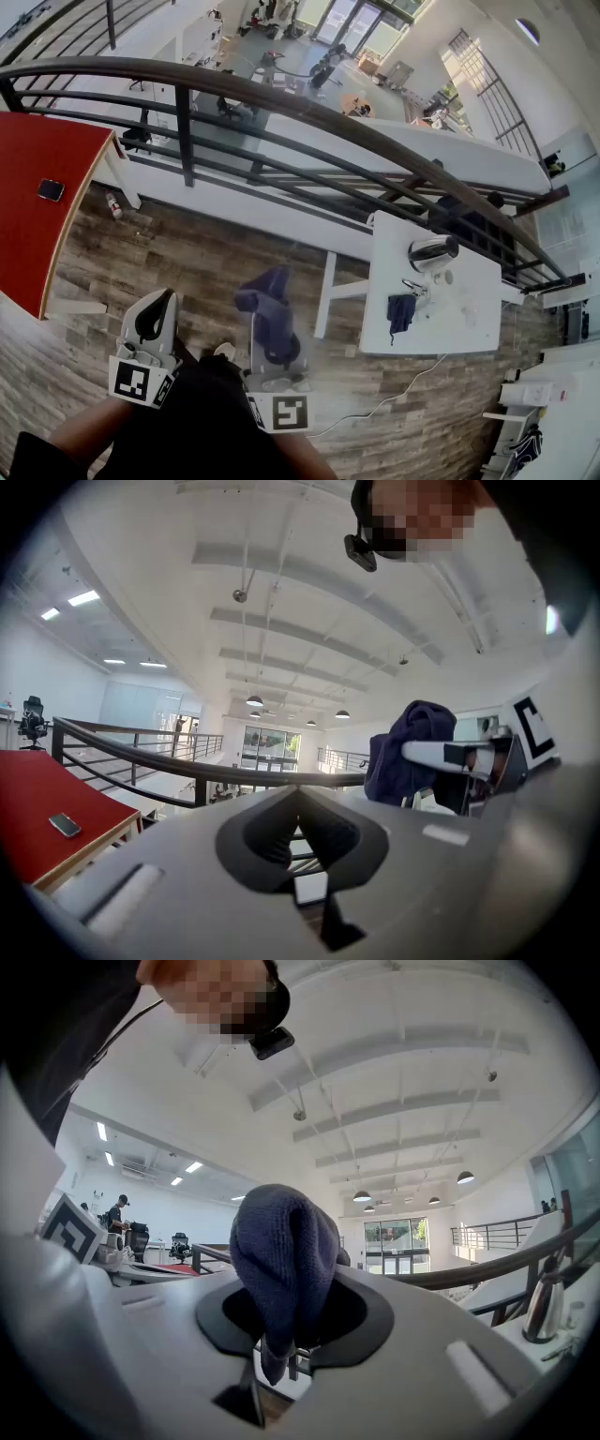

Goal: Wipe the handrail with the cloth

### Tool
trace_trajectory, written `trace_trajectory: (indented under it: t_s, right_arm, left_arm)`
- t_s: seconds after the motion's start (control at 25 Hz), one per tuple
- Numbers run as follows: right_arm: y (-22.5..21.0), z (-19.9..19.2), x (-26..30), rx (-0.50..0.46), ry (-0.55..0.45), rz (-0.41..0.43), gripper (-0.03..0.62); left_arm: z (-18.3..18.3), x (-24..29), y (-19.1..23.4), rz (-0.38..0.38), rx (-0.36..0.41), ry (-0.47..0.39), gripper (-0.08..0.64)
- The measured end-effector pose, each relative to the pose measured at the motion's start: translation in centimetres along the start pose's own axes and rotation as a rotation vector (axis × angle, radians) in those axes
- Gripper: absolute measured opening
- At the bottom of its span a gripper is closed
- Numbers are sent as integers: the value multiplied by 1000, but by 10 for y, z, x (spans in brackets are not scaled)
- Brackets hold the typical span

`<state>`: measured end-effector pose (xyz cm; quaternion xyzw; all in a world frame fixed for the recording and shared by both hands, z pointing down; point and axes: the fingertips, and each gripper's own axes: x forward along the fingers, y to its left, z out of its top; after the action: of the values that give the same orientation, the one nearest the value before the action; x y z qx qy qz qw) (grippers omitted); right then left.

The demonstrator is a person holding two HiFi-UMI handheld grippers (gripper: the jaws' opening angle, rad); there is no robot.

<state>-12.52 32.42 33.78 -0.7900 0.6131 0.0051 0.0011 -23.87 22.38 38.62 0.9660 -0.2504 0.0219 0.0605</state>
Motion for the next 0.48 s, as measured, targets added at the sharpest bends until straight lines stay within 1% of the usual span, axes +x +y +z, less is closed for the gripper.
trace_trajectory:
  t_s: [0.16, 0.4, 0.48]
  right_arm:
    - [-15, -1, -3, 22, -7, 7, 99]
    - [-27, -7, -6, 57, -17, 30, 101]
    - [-31, -12, -3, 69, -15, 33, 101]
  left_arm:
    - [1, 4, -6, 21, 12, -4, 0]
    - [3, 5, -8, 91, 25, -2, 0]
    - [1, 8, -11, 101, 23, 0, 0]
